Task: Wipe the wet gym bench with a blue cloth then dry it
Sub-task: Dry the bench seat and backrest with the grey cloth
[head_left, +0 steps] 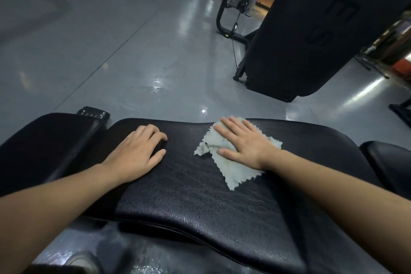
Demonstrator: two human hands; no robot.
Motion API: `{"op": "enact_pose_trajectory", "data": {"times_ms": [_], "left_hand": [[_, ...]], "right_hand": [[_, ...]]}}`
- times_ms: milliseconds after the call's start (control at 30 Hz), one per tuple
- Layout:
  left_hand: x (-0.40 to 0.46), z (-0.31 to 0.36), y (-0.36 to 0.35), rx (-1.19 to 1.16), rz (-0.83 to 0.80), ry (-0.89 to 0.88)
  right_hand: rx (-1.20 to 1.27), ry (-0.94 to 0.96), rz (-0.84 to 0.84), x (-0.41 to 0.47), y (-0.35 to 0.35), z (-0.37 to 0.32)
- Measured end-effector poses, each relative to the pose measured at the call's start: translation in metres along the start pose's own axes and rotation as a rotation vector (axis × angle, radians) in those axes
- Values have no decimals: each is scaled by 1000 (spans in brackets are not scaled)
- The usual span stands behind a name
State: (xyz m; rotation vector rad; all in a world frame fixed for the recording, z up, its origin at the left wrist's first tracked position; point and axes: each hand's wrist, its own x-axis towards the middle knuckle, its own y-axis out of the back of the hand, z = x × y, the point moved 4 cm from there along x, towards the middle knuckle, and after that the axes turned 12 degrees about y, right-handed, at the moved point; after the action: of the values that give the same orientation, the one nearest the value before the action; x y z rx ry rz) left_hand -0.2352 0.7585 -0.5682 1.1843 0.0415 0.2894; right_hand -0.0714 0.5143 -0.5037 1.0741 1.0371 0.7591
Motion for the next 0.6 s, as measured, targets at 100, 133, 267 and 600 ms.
{"op": "enact_pose_trajectory", "data": {"times_ms": [100,133,267,600], "left_hand": [[-1,1,-1,-9,-1,2],[0,1,0,-12,-3,1],[1,3,2,-1,4,-11],[-7,2,2,-22,18,-32]], "right_hand": [[15,-53,13,13,2,10],[17,-70,19,14,3,11],[11,-114,14,7,1,0],[3,96,6,-71,-12,-94]]}}
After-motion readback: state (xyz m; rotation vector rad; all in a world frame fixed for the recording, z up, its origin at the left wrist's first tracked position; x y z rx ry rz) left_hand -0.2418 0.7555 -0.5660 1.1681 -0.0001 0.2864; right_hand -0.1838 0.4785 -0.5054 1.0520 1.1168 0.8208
